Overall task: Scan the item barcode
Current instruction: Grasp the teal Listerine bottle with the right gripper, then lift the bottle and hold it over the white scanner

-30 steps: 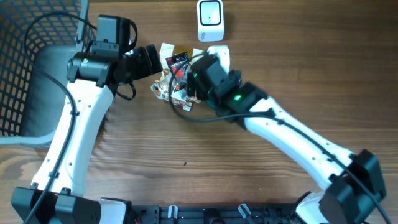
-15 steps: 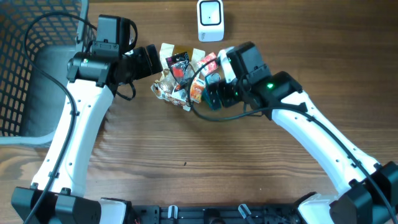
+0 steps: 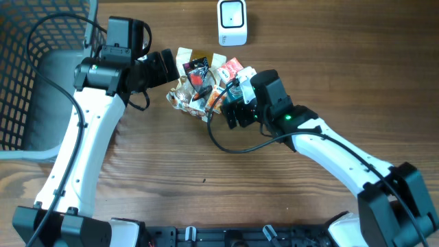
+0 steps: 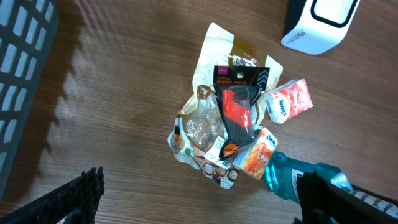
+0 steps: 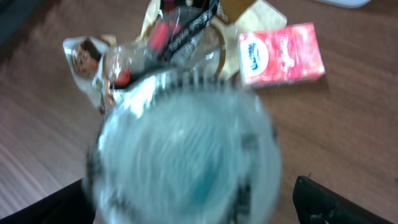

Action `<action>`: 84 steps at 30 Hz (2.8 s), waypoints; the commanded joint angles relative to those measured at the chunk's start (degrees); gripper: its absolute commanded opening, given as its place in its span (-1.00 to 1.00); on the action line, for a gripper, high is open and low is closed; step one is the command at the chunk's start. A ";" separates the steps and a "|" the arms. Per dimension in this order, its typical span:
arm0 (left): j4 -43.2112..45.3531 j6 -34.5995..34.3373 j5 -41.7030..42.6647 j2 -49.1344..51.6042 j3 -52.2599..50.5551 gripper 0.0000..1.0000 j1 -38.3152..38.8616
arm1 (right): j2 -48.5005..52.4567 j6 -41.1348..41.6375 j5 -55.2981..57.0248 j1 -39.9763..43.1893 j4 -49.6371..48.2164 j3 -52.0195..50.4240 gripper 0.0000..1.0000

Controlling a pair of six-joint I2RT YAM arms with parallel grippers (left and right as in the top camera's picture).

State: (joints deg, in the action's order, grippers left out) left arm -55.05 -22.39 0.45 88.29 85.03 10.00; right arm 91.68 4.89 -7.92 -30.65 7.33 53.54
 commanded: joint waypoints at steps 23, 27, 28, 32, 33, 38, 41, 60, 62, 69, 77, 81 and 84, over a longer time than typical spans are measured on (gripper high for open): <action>0.11 -0.55 -0.33 0.24 0.15 1.00 -0.11 | 5.92 11.63 4.07 -0.02 -7.72 -0.61 0.20; 0.11 -0.55 -0.33 0.24 0.15 1.00 -0.11 | 5.62 11.61 4.09 -0.02 -8.39 -0.35 0.04; 0.11 -0.55 -0.33 0.24 0.15 1.00 -0.11 | 5.60 11.58 4.09 -0.02 -8.57 -0.24 0.02; 0.11 -0.55 -0.33 0.24 0.15 1.00 -0.11 | 4.92 11.63 4.20 -0.02 -8.81 -0.11 -0.18; 0.11 -0.55 -0.33 0.24 0.15 1.00 -0.11 | 4.72 11.67 4.55 -0.02 -8.81 -0.11 -0.19; 0.11 -0.55 -0.33 0.24 0.15 1.00 -0.11 | 2.25 11.76 6.88 -0.02 -8.59 -0.11 -0.33; 0.11 -0.55 -0.33 0.24 0.15 1.00 -0.11 | 1.03 12.41 8.81 -0.02 -8.28 -0.11 -0.33; 0.11 -0.55 -0.33 0.24 0.15 1.00 -0.11 | -5.97 37.11 14.91 4.39 -16.31 -0.09 -0.75; 0.11 -0.55 -0.33 0.24 0.15 1.00 -0.11 | -5.84 37.07 11.78 4.39 -17.03 0.15 -0.77; 0.11 -0.55 -0.33 0.24 0.15 1.00 -0.11 | -4.26 31.06 7.23 7.34 -12.17 10.34 -0.87; 0.11 -0.55 -0.33 0.24 0.15 1.00 -0.11 | 10.64 27.06 -0.22 9.57 -5.88 32.70 -0.88; 0.11 -0.55 -0.33 0.24 0.15 1.00 -0.11 | 19.65 27.34 -4.02 9.68 -6.01 43.39 -0.88; 0.11 -0.55 -0.33 0.24 0.15 1.00 -0.11 | 27.78 30.91 -6.23 9.68 -6.93 51.82 -0.89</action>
State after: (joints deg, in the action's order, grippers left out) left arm -55.07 -22.41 0.47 88.29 85.03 10.00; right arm 114.06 33.15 -10.04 -21.10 2.50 97.27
